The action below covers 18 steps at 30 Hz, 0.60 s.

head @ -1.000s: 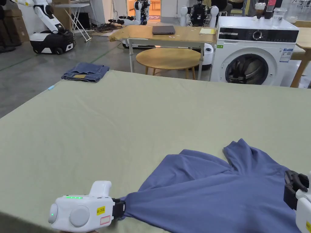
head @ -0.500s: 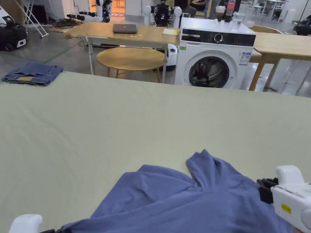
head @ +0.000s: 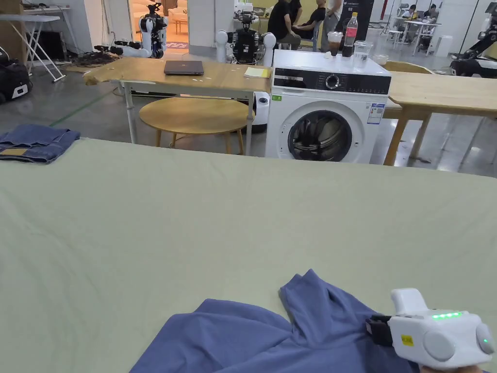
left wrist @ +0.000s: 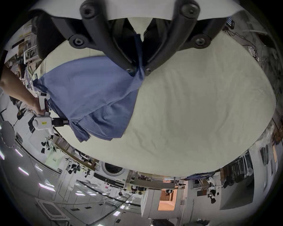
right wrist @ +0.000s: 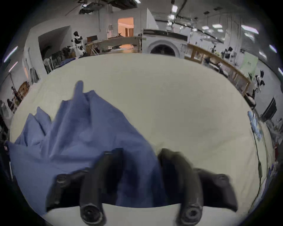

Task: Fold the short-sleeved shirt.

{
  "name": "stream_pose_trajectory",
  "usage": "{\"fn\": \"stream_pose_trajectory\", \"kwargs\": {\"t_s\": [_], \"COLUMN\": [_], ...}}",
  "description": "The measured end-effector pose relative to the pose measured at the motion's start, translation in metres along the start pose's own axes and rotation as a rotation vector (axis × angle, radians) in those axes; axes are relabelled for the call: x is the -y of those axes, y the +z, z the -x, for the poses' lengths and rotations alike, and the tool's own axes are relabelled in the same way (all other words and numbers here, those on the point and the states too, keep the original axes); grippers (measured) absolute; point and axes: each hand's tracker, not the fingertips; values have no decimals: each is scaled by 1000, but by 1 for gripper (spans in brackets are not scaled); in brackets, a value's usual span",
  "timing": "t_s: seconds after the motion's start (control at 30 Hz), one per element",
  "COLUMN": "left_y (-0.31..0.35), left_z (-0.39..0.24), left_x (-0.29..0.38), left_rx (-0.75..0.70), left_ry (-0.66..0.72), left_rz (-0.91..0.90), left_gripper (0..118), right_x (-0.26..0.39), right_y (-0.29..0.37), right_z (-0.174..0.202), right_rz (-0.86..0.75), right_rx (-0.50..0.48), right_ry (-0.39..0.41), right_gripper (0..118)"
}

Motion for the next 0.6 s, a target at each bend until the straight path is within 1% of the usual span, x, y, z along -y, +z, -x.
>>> {"fn": "stream_pose_trajectory", "kwargs": {"t_s": [0.03, 0.07, 0.1, 0.13, 0.17, 0.2, 0.27, 0.3, 0.4, 0.47, 0.6], "left_y": [0, -1, -2, -3, -2, -2, 3, 5, 14, 13, 27], "left_z": [-2, -4, -5, -7, -8, -8, -12, -13, -26, -23, -35], "left_x": [-1, -2, -3, -4, -7, -8, -16, -21, -50, -73, -131], "left_rx": [-4, -5, -9, -14, -16, -19, -14, -9, -17, -25, -34], "left_ry": [-2, -3, -7, -11, -13, -10, 3, -2, -73, -104, -141], "left_rz": [4, 9, 11, 11, 7, -5, -38, -46, -101, -178, -274], "left_gripper": [0, 0, 0, 0, 0, 0, 0, 0, 0, 0, 0], "right_x": [2, 5, 4, 5, 7, 7, 2, -1, -21, -39, -77], "right_y": [5, 9, 14, 21, 29, 40, 70, 85, 136, 173, 240], "right_z": [6, 15, 23, 27, 31, 35, 33, 34, 32, 30, 19], "right_rz": [15, 33, 24, 31, 26, -16, -91, -119, -205, -253, -382], "right_rx": [-31, -15, 5, -25, -22, 16, 0, 13, 44, 66, 98], "right_ry": [1, 19, 39, 36, 34, 36, -15, -16, 9, 18, -12], "right_gripper": [12, 1, 1, 1, 1, 1, 1, 1, 1, 1, 1]}}
